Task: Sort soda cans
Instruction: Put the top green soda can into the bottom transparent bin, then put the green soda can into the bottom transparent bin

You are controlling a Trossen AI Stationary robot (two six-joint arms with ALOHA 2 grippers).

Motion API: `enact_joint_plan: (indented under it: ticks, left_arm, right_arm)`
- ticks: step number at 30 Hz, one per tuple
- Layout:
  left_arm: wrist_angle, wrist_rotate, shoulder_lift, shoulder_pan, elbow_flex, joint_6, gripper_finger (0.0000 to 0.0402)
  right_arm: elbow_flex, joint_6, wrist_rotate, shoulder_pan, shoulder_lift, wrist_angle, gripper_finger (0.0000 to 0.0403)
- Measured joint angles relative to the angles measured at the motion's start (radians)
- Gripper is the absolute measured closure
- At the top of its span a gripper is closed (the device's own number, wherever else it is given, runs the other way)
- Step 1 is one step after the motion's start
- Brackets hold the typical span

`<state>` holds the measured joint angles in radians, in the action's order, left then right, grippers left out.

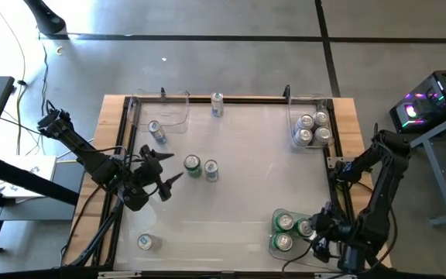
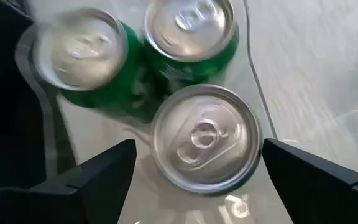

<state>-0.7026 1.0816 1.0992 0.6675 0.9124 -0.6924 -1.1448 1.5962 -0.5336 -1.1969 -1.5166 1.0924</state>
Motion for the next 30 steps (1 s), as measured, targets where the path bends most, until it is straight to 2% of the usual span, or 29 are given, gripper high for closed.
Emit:
enact_joint_plan:
  ticks: [4, 6, 9, 12, 14, 16, 19, 22, 26, 28, 30]
  left_arm:
    - [-0.002, -0.161, 0.0, 0.002, 0.0, 0.022, 0.0073]
    - [-0.017, -0.185, 0.005, 0.012, 0.0, 0.001, 0.0073]
    - [-0.059, -0.18, 0.045, 0.023, 0.001, -0.028, 0.0073]
    - [-0.108, -0.179, 0.111, 0.023, 0.001, -0.095, 0.0073]
    - [-0.143, -0.179, 0.169, 0.018, 0.001, -0.158, 0.0073]
    - [-0.175, -0.182, 0.23, 0.008, 0.001, -0.23, 0.0073]
    - [-0.202, -0.18, 0.315, 0.001, 0.0, -0.308, 0.0073]
    - [-0.199, -0.122, 0.354, 0.007, -0.047, -0.416, 0.0073]
    - [-0.166, -0.029, 0.298, 0.069, -0.182, -0.644, 0.0073]
    - [-0.1, -0.01, 0.251, 0.093, -0.257, -0.687, 0.0073]
    - [0.009, 0.023, 0.208, 0.108, -0.331, -0.665, 0.0073]
  right_arm:
    - [-0.131, 0.002, -0.015, 0.0, 0.0, 0.116, 0.0057]
    - [-0.195, 0.0, -0.079, 0.002, 0.001, 0.175, 0.0057]
    - [-0.261, -0.02, -0.275, 0.014, 0.002, 0.231, 0.0057]
    - [-0.275, -0.123, -0.509, 0.041, 0.003, 0.209, 0.0057]
    - [-0.268, -0.213, -0.608, 0.072, 0.003, 0.164, 0.0057]
    - [-0.251, -0.303, -0.661, 0.112, 0.002, 0.111, 0.0057]
    - [-0.216, -0.418, -0.705, 0.176, 0.002, 0.0, 0.0057]
    - [-0.179, -0.529, -0.708, 0.24, 0.001, -0.115, 0.0057]
    - [-0.161, -0.667, -0.659, 0.296, 0.001, -0.238, 0.0057]
    - [-0.161, -0.725, -0.633, 0.306, 0.001, -0.279, 0.0057]
    - [-0.161, -0.778, -0.625, 0.308, 0.001, -0.308, 0.0057]
